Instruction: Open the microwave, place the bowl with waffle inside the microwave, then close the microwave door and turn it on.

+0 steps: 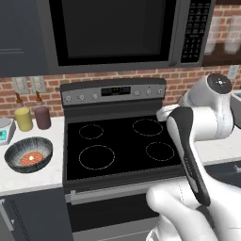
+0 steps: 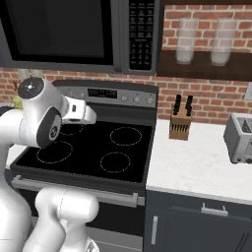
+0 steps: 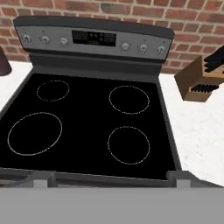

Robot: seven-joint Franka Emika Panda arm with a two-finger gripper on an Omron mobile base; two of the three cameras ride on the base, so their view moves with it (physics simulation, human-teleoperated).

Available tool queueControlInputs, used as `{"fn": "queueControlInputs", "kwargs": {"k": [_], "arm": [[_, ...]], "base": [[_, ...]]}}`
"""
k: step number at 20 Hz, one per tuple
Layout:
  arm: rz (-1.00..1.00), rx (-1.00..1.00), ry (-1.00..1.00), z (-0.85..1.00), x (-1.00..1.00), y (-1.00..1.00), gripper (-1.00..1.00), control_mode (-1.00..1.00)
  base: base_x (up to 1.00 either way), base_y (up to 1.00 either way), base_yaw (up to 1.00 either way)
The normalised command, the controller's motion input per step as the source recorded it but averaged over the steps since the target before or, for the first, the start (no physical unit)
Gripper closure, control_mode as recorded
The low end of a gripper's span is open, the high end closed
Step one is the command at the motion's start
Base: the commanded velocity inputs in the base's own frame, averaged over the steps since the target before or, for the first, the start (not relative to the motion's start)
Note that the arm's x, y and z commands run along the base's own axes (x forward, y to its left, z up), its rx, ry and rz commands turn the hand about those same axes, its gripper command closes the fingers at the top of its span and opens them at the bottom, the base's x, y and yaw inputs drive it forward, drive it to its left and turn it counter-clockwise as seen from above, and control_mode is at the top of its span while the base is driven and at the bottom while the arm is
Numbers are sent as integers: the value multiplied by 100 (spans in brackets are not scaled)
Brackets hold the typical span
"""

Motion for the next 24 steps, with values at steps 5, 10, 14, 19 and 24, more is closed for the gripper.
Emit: {"fn": "queueControlInputs", "kwargs": {"k": [5, 10, 14, 19, 24], "arm": [[-3, -10, -46, 99, -4, 0, -100, -100], [0, -4, -33, 100, 0, -21, -100, -100], [0, 4, -13, 83, 0, -43, -100, -100], [0, 17, -1, 92, -6, -63, -100, -100], [1, 20, 0, 94, -21, -22, -100, -100]], "base": [[0, 0, 0], [0, 0, 0], [0, 0, 0], [0, 0, 0], [0, 0, 0]]}}
